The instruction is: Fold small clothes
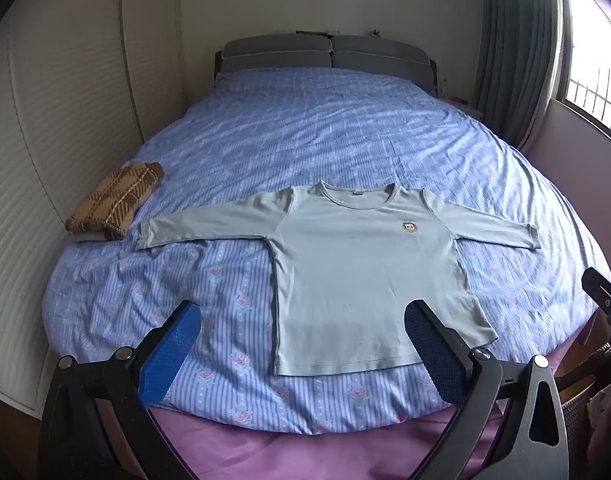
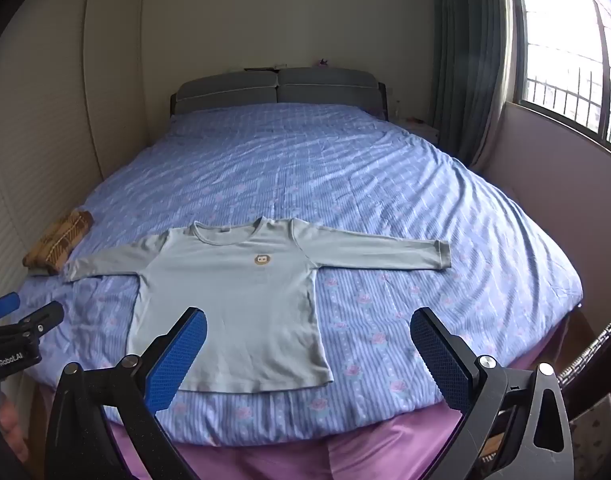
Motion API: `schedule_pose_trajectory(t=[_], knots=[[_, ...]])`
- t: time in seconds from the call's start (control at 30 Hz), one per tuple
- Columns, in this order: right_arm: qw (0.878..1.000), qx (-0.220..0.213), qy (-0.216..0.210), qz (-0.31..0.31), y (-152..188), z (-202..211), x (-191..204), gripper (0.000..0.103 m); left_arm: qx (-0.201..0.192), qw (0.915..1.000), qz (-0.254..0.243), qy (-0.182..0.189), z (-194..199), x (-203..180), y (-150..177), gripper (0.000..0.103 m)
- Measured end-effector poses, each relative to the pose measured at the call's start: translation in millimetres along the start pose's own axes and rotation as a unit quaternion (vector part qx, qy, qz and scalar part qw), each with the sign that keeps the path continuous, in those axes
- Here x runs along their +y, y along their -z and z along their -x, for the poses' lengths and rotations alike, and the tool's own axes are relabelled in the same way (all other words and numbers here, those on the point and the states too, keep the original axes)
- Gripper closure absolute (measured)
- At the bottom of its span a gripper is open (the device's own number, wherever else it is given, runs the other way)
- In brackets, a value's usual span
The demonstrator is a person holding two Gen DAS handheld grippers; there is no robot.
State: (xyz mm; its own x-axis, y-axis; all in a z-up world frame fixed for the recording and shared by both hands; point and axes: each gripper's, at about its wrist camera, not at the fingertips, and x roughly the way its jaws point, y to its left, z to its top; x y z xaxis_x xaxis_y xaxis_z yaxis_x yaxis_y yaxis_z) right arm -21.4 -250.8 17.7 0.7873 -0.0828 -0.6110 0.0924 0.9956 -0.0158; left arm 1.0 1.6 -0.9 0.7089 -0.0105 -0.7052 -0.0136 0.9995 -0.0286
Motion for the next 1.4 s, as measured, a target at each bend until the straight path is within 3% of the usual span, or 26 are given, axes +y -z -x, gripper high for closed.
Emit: schedule_pose_trajectory(t=[0.27,1.4], knots=[[1.0,0.005,0.005,-0.008,0.3,-3.9,0.0,0.001,-0.009,0.9998,-0.007,-0.015,3.0,0.6,0.8,0.0],[1.0,-0.004,0.008,-0.011,1.0,2.2,-8.2,0.001,-0.001,0.9999,-0.003,-0.016,2.3,9.5,6.3,0.0]])
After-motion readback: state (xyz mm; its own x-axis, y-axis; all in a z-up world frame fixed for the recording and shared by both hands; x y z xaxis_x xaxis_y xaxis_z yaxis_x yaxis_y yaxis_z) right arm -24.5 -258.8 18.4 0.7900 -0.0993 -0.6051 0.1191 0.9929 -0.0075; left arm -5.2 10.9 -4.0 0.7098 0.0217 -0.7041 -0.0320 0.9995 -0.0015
